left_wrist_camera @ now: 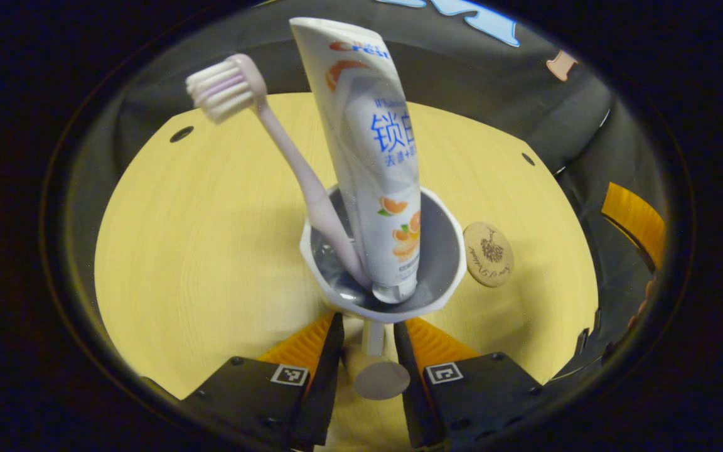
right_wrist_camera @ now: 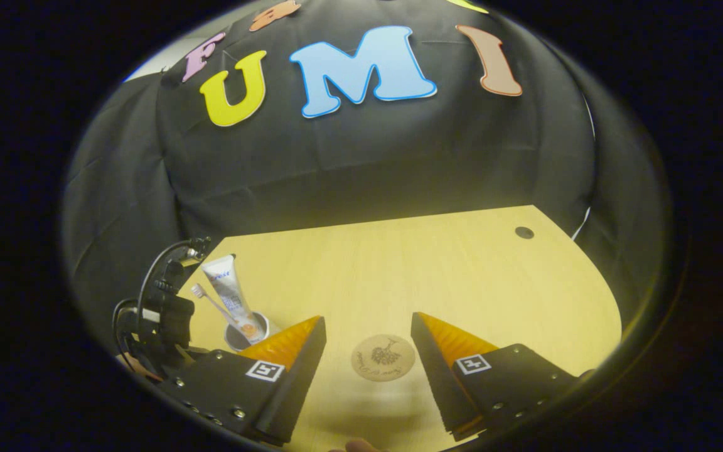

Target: Put the toothbrush and toothpaste on the desktop into the cup, then pick up the cup and place it on the coaster on the desktop.

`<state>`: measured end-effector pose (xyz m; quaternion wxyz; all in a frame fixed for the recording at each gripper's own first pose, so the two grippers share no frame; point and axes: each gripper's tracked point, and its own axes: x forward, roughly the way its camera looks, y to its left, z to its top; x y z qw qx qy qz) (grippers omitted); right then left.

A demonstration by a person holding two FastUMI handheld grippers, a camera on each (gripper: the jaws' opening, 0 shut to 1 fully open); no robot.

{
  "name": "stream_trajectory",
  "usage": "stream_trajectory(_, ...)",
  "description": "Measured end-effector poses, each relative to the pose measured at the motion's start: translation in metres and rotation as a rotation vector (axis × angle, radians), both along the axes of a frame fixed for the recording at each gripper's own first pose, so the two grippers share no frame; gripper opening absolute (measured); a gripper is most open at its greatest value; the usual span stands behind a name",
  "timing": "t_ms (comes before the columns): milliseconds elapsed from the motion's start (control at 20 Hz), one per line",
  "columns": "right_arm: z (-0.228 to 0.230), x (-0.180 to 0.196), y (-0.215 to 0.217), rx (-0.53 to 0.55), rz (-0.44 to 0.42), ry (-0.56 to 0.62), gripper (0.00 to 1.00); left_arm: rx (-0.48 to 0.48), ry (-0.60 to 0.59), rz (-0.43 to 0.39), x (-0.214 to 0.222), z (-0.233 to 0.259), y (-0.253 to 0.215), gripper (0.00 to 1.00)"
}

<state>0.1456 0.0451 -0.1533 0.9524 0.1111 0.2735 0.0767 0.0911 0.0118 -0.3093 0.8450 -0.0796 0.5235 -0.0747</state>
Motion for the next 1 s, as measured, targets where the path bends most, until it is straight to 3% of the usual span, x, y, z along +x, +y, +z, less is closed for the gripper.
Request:
stream_trajectory(50,-0.002,-0.002,-0.001,0.004,-0.003,0.004,0.84,0.024,-0.003,0.003,0.001,0.0,0.0,0.53)
stream_trajectory(100,-0.002,-0.003,-0.003,0.006,-0.006,0.007,0.84,0.062,-0.015,-0.007,0.003,-0.001,0.002,0.53)
stream_trajectory(200,-0.004,-0.005,-0.007,0.007,-0.011,0.01,0.83,0.131,-0.034,-0.033,0.007,-0.004,0.012,0.36)
stream_trajectory(250,-0.005,-0.005,-0.007,0.01,-0.013,0.012,0.83,0.151,-0.042,-0.045,0.003,-0.002,0.014,0.41)
stream_trajectory(350,-0.004,-0.005,-0.009,0.018,-0.014,0.013,0.83,0.183,-0.056,-0.07,0.007,-0.004,0.014,0.39)
stream_trajectory(450,-0.006,-0.005,-0.011,0.021,-0.018,0.017,0.83,0.19,-0.068,-0.079,0.008,-0.003,0.015,0.31)
stream_trajectory(600,-0.005,-0.005,-0.016,0.028,-0.023,0.017,0.84,0.167,-0.081,-0.065,0.01,-0.003,0.011,0.31)
stream_trajectory(650,-0.005,-0.005,-0.018,0.028,-0.026,0.016,0.84,0.162,-0.088,-0.056,0.011,-0.003,0.01,0.36)
stream_trajectory(700,-0.005,-0.006,-0.019,0.028,-0.029,0.015,0.84,0.165,-0.093,-0.052,0.013,-0.003,0.01,0.31)
stream_trajectory(1000,-0.004,-0.009,-0.033,0.036,-0.045,0.012,0.84,0.205,-0.166,-0.092,0.021,0.01,-0.005,0.31)
